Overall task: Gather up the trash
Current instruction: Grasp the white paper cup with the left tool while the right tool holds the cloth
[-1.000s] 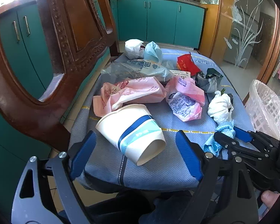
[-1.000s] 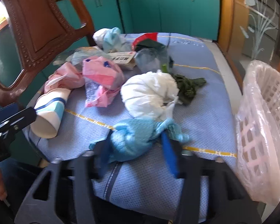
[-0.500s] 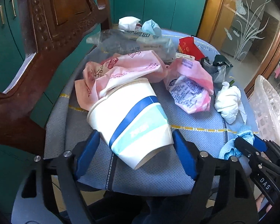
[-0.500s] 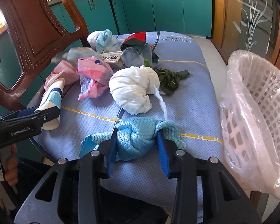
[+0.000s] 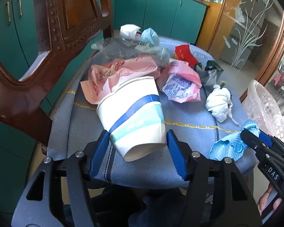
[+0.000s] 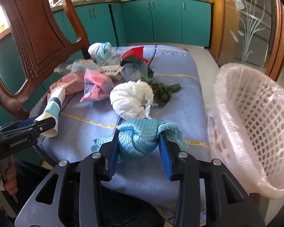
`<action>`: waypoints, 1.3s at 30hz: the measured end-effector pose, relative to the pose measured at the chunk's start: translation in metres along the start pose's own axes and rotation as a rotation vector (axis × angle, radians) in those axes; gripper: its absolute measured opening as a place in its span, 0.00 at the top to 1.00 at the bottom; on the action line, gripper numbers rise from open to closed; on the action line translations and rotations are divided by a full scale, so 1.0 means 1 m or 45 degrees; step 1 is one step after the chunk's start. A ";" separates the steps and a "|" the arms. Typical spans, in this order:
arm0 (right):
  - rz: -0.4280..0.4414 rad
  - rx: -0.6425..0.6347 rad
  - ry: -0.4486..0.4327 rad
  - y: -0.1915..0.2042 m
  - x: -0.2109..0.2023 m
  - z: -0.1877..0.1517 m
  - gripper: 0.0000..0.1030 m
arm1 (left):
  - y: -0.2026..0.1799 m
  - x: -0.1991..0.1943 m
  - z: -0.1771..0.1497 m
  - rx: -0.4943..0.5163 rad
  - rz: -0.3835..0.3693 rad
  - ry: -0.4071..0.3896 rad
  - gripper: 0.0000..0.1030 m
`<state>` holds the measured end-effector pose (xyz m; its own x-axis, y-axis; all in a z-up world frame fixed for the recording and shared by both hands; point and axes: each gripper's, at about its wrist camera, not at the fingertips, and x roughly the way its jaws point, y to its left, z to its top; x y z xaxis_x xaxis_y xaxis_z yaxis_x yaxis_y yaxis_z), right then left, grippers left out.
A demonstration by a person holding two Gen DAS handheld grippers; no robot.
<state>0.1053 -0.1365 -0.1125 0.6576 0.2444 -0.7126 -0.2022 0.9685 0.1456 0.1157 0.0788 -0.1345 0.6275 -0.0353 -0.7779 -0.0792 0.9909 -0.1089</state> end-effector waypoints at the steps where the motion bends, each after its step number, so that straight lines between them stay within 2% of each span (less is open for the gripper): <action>1: -0.003 0.000 -0.010 -0.001 -0.003 0.001 0.61 | 0.000 -0.003 -0.001 -0.005 -0.009 -0.010 0.40; 2: -0.007 -0.002 -0.015 -0.001 -0.005 0.001 0.61 | 0.000 -0.005 -0.001 -0.003 -0.009 -0.016 0.42; 3: -0.011 -0.006 -0.020 -0.002 -0.007 0.001 0.61 | -0.003 -0.004 -0.001 0.013 -0.001 -0.015 0.58; 10: 0.000 0.006 -0.007 -0.004 -0.007 -0.003 0.61 | -0.011 -0.006 -0.004 0.072 0.042 -0.032 0.58; 15: -0.001 0.002 0.002 0.001 -0.004 -0.003 0.61 | -0.008 0.004 -0.004 0.047 0.037 0.019 0.36; 18: -0.005 0.005 0.006 0.002 -0.003 -0.003 0.61 | -0.011 0.013 -0.001 0.062 0.050 0.039 0.29; 20: -0.012 0.006 0.009 0.001 -0.002 -0.003 0.61 | -0.012 0.016 0.001 0.061 0.051 0.037 0.29; 23: -0.017 0.009 0.012 0.001 -0.002 -0.003 0.61 | -0.013 0.018 -0.001 0.081 0.065 0.039 0.54; 24: -0.018 0.009 0.012 0.000 -0.001 -0.003 0.61 | -0.012 0.019 -0.001 0.079 0.064 0.044 0.68; 27: -0.018 0.010 0.014 0.001 -0.001 -0.004 0.61 | -0.012 0.022 -0.005 0.077 0.068 0.057 0.79; 31: -0.019 0.009 0.017 0.001 0.000 -0.004 0.61 | -0.014 0.019 -0.008 0.087 0.059 0.061 0.79; 32: -0.020 0.009 0.017 0.001 0.000 -0.004 0.61 | -0.014 0.019 -0.009 0.081 0.055 0.063 0.78; 34: -0.022 0.007 0.015 0.001 0.000 -0.004 0.61 | -0.013 0.017 -0.010 0.068 0.047 0.066 0.59; 35: -0.022 0.006 0.014 0.001 -0.001 -0.004 0.61 | -0.013 0.016 -0.010 0.061 0.045 0.060 0.36; 36: -0.023 0.006 0.014 0.001 0.000 -0.004 0.61 | -0.013 0.014 -0.010 0.056 0.046 0.050 0.21; 39: -0.021 0.014 0.015 0.001 0.000 -0.004 0.61 | -0.019 0.010 -0.005 0.086 0.060 0.007 0.13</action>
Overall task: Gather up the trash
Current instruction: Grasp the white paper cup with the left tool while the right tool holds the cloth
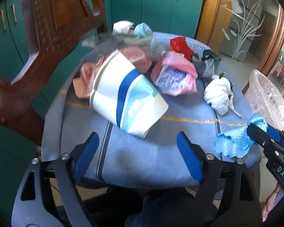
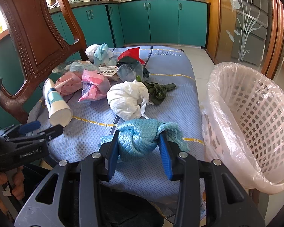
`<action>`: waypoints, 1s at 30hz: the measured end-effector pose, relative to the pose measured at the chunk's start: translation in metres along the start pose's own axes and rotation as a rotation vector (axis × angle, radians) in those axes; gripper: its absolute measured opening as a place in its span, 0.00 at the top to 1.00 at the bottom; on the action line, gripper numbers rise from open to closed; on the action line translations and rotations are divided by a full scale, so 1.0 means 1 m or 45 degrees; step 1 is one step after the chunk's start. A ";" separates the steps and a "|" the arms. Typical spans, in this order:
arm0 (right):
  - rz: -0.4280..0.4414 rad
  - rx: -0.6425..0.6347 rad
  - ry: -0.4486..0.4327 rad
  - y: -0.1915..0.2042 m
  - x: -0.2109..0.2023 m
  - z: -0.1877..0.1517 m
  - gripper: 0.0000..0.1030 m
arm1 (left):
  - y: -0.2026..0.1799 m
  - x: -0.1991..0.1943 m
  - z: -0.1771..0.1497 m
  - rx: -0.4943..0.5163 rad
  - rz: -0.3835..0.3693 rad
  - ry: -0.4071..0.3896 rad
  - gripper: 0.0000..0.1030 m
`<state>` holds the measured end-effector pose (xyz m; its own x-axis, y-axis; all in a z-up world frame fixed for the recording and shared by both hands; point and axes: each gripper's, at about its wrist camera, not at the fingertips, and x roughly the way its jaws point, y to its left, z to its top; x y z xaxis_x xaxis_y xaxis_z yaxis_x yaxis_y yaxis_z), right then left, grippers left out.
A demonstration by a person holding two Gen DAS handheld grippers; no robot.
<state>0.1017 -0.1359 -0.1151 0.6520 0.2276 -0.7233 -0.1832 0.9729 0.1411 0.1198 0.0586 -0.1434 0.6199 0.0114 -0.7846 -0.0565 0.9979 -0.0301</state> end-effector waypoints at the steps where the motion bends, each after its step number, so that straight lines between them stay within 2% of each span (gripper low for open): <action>1: 0.001 0.001 0.000 0.000 0.000 0.000 0.61 | -0.004 0.001 0.004 0.023 0.016 -0.011 0.10; 5: 0.000 -0.002 0.000 0.001 -0.001 0.000 0.61 | -0.011 0.007 0.015 0.070 0.064 -0.025 0.10; 7: -0.001 -0.002 0.000 0.000 -0.001 0.000 0.61 | -0.014 0.012 0.017 0.092 0.075 -0.009 0.24; 8: -0.002 -0.001 -0.001 0.000 -0.001 0.000 0.61 | -0.016 0.016 0.016 0.100 0.079 0.012 0.38; 10: -0.003 0.003 -0.001 -0.001 -0.002 0.000 0.61 | -0.015 0.020 0.014 0.090 0.054 0.048 0.49; 12: -0.004 0.007 -0.001 -0.002 -0.002 0.000 0.61 | -0.013 0.023 0.011 0.081 0.046 0.072 0.67; 16: -0.004 0.012 0.002 -0.002 -0.001 0.000 0.61 | -0.009 0.023 0.006 0.082 0.050 0.078 0.78; 23: -0.004 0.011 -0.014 -0.003 -0.003 0.001 0.61 | 0.002 0.010 -0.003 0.039 0.028 0.066 0.77; 25: 0.000 0.013 -0.020 -0.003 -0.004 0.002 0.61 | 0.009 0.001 -0.005 -0.004 -0.004 0.054 0.57; 26: 0.004 0.013 -0.022 -0.003 -0.005 0.002 0.61 | 0.013 -0.004 -0.004 -0.031 -0.019 0.036 0.39; 27: 0.006 0.010 -0.026 -0.002 -0.006 0.003 0.61 | 0.016 -0.009 -0.003 -0.053 -0.036 0.019 0.33; 29: 0.005 0.002 -0.029 -0.001 -0.006 0.003 0.61 | 0.021 -0.014 -0.001 -0.078 -0.069 0.007 0.30; 30: 0.006 0.002 -0.027 0.000 -0.006 0.003 0.61 | 0.023 -0.014 0.004 -0.095 -0.089 0.001 0.22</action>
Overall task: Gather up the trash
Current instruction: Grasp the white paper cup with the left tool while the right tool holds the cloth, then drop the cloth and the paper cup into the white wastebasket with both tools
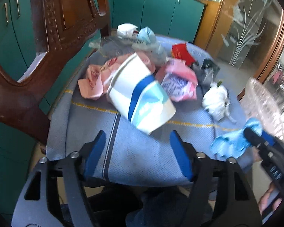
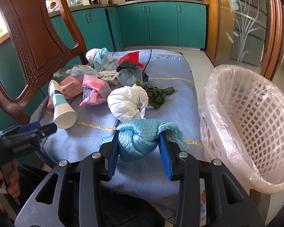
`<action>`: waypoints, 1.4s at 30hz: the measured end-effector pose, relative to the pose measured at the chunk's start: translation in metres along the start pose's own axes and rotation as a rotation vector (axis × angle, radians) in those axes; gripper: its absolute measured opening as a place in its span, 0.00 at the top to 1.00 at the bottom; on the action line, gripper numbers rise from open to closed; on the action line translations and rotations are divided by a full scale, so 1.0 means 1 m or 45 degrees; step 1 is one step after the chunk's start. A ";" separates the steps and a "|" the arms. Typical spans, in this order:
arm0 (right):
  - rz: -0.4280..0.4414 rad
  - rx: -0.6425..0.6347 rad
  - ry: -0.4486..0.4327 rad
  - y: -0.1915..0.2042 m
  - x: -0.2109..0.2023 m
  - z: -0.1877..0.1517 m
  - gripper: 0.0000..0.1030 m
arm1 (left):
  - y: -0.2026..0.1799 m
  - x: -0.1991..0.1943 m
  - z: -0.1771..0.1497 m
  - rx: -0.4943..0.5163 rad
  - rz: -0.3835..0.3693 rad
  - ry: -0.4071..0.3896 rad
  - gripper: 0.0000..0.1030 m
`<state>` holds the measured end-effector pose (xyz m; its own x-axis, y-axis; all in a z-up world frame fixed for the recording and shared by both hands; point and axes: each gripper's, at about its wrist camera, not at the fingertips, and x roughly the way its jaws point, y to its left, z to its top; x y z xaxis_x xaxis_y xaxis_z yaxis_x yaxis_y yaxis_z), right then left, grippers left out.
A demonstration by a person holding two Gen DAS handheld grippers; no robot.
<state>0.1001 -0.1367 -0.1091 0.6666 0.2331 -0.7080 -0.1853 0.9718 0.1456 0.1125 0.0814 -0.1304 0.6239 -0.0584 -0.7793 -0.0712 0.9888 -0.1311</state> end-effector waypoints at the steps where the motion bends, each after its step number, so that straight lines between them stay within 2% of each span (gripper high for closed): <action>1: 0.004 0.002 0.004 0.000 0.001 0.000 0.61 | 0.000 0.000 0.003 -0.009 -0.003 -0.001 0.19; 4: 0.011 0.007 0.014 0.001 0.004 0.000 0.61 | -0.004 0.010 0.018 0.002 -0.014 0.014 0.13; 5: 0.014 0.010 0.018 0.000 0.004 -0.001 0.61 | -0.006 0.015 0.023 0.014 0.008 0.027 0.11; 8: 0.016 0.018 0.022 -0.002 0.005 -0.001 0.61 | -0.006 0.032 0.035 -0.005 0.026 0.075 0.11; 13: 0.026 0.032 0.035 -0.005 0.010 -0.001 0.61 | 0.013 0.062 0.048 -0.290 -0.111 0.233 0.10; 15: 0.028 0.026 0.041 -0.004 0.013 -0.002 0.61 | 0.016 0.068 0.052 -0.346 -0.131 0.253 0.12; 16: 0.030 0.024 0.042 -0.004 0.013 -0.002 0.61 | 0.017 0.070 0.054 -0.367 -0.127 0.248 0.16; 17: 0.030 0.022 0.041 -0.004 0.013 -0.002 0.61 | 0.017 0.072 0.055 -0.375 -0.118 0.246 0.31; 20: 0.031 0.019 0.037 -0.005 0.013 -0.003 0.61 | 0.016 0.073 0.055 -0.371 -0.119 0.224 0.31; 25: 0.030 0.009 0.039 -0.004 0.013 -0.002 0.61 | 0.013 0.054 0.041 -0.343 -0.138 0.162 0.43; 26: 0.030 0.008 0.036 -0.003 0.012 -0.002 0.61 | 0.012 0.050 0.038 -0.335 -0.140 0.145 0.47; 27: 0.032 0.007 0.030 -0.003 0.010 -0.001 0.61 | 0.012 0.047 0.036 -0.328 -0.143 0.130 0.56; 31: 0.032 -0.001 0.014 0.001 0.004 0.001 0.61 | 0.007 0.033 0.027 -0.285 -0.154 0.075 0.61; 36: 0.026 -0.012 -0.003 0.005 -0.002 0.003 0.61 | 0.011 0.020 0.015 -0.320 -0.194 0.059 0.66; 42: 0.024 -0.022 -0.015 0.007 -0.004 0.006 0.61 | 0.009 -0.007 0.003 -0.271 -0.205 -0.025 0.67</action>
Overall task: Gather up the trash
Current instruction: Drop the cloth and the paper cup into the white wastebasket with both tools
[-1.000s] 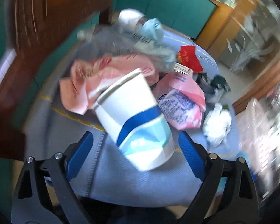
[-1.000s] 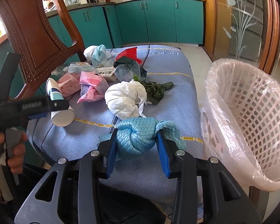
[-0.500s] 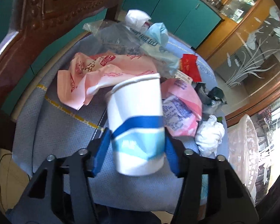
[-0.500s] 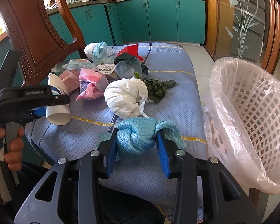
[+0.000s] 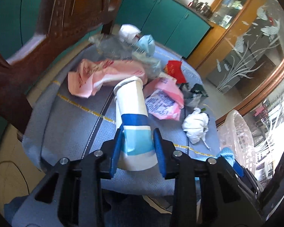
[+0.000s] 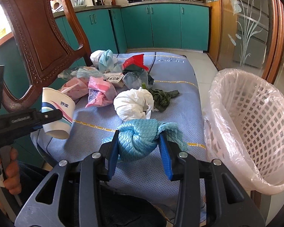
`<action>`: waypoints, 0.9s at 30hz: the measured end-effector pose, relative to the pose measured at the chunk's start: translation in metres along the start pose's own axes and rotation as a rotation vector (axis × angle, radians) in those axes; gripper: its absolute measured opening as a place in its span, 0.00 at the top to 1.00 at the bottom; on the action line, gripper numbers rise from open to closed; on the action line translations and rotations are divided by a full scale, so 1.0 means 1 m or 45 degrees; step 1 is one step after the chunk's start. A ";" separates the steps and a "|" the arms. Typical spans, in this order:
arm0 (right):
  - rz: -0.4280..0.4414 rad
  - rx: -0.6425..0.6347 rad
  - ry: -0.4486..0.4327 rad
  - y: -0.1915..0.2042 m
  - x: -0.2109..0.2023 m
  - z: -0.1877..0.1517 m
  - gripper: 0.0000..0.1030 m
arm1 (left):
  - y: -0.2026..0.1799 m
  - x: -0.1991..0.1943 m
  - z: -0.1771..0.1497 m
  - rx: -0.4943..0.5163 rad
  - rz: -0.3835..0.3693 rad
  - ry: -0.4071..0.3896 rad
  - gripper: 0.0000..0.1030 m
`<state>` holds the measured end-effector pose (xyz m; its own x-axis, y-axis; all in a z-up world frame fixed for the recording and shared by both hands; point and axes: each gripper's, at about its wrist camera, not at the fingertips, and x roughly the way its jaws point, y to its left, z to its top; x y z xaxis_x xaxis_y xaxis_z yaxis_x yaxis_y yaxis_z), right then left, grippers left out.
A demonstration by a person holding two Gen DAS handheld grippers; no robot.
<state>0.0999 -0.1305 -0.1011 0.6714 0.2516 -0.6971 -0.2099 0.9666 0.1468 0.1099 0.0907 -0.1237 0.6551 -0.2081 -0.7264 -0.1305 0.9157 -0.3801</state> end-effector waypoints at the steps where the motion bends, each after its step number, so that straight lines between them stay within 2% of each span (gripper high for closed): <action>1: -0.002 -0.001 -0.005 0.000 -0.001 0.001 0.61 | -0.002 -0.005 0.000 0.023 -0.002 -0.026 0.67; 3: -0.001 0.008 -0.033 -0.002 -0.007 0.003 0.61 | -0.004 -0.014 0.000 0.043 -0.035 -0.067 0.67; 7: -0.009 0.021 -0.119 -0.012 -0.025 0.014 0.61 | -0.004 -0.033 0.005 0.067 -0.176 -0.185 0.67; 11: -0.008 0.084 -0.219 -0.040 -0.048 0.027 0.61 | -0.014 -0.047 0.011 0.122 -0.251 -0.263 0.67; 14: -0.095 0.161 -0.308 -0.081 -0.074 0.033 0.61 | -0.035 -0.052 0.016 0.195 -0.280 -0.268 0.67; 17: -0.207 0.217 -0.328 -0.119 -0.089 0.030 0.61 | -0.070 -0.048 0.019 0.277 -0.359 -0.244 0.67; 21: -0.359 0.294 -0.291 -0.169 -0.100 0.018 0.61 | -0.135 -0.033 0.015 0.420 -0.501 -0.172 0.67; 24: -0.425 0.331 -0.275 -0.194 -0.108 0.008 0.61 | -0.184 -0.010 0.008 0.503 -0.606 -0.079 0.67; 27: -0.455 0.380 -0.259 -0.215 -0.110 0.002 0.61 | -0.224 0.014 0.001 0.565 -0.654 0.008 0.67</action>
<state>0.0722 -0.3656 -0.0547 0.7954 -0.1216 -0.5937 0.2502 0.9582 0.1389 0.1490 -0.1165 -0.0481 0.5478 -0.6554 -0.5200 0.5149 0.7540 -0.4079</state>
